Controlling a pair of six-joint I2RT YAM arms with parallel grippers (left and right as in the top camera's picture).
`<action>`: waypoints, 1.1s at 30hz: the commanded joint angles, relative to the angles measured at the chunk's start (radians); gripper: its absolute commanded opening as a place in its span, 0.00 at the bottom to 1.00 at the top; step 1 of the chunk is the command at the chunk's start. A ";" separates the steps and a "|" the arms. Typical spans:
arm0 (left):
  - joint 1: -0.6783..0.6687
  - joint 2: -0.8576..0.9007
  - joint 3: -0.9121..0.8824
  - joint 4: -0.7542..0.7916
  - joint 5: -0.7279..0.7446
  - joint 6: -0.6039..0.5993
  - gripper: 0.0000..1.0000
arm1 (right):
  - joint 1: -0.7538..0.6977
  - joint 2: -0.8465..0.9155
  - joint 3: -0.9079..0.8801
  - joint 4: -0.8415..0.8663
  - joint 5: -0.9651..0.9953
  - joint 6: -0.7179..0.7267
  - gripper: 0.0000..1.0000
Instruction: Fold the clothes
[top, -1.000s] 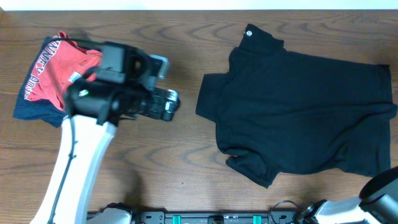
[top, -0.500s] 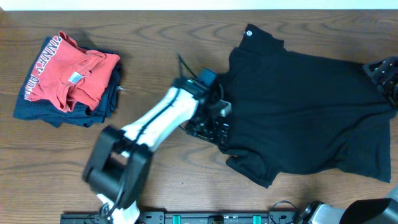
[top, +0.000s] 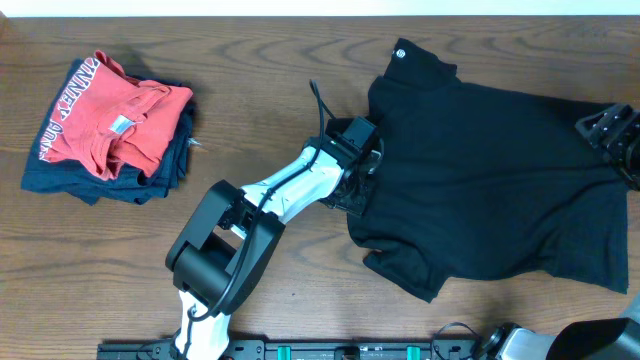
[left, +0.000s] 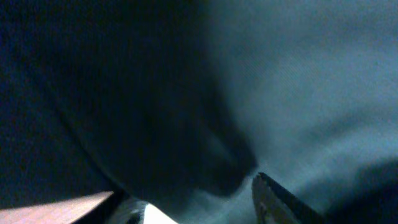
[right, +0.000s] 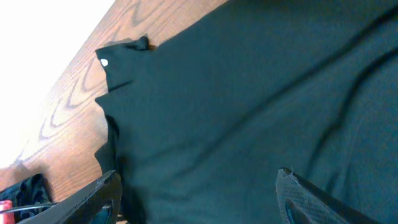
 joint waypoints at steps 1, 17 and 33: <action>0.004 0.045 -0.001 0.017 -0.170 -0.067 0.36 | 0.010 0.005 -0.008 -0.011 0.003 -0.027 0.78; 0.499 0.048 -0.001 -0.178 -0.228 -0.181 0.06 | 0.098 0.006 -0.247 -0.001 0.075 -0.097 0.75; 0.573 -0.267 0.000 -0.220 0.137 0.120 0.40 | 0.124 0.028 -0.763 1.049 0.224 0.158 0.56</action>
